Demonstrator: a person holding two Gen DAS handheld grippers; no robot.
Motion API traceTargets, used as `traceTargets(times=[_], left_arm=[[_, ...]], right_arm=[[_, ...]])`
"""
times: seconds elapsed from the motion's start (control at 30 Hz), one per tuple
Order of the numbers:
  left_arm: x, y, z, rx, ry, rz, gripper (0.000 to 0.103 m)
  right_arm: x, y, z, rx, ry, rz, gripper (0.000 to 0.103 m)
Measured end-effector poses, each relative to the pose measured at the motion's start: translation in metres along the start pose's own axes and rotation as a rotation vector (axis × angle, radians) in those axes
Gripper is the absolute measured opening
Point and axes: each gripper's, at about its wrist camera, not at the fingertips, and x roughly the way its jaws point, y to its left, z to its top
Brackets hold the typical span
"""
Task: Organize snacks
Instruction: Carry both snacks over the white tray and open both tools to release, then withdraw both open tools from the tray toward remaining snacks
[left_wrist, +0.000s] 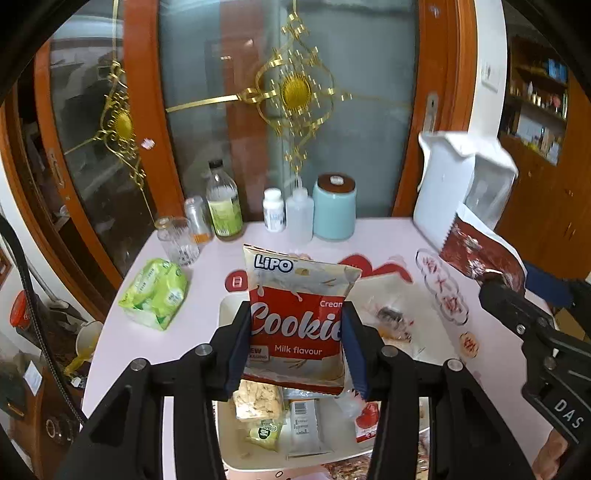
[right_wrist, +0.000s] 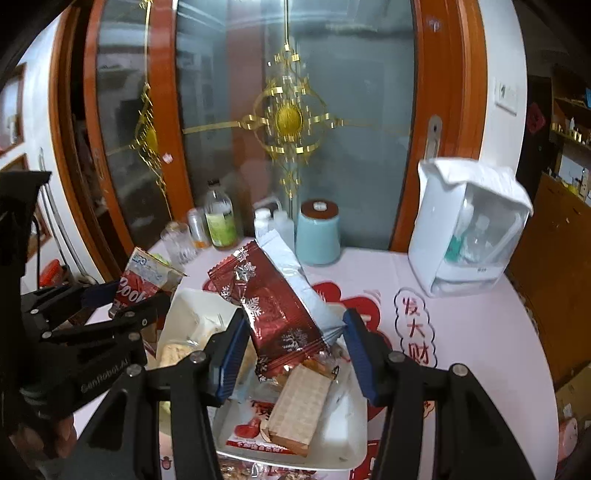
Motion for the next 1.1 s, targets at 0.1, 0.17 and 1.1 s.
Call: traceTargets(times=[0.1, 0.17, 1.1], left_arm=[[0.017, -0.007, -0.005, 0.024, 0.03, 0.019, 0.084], [0.023, -0.008, -0.009, 0.045, 0.024, 0.082, 0.092], [-0.074, 0.014, -0.053, -0.134, -0.046, 0.081, 0.093]], right_arm=[[0.017, -0.002, -0.007, 0.017, 0.064, 0.004, 0.058], [0.022, -0.005, -0.01, 0.038, 0.087, 0.011, 0.065], [-0.067, -0.012, -0.036, 0.036, 0.006, 0.053, 0.07]])
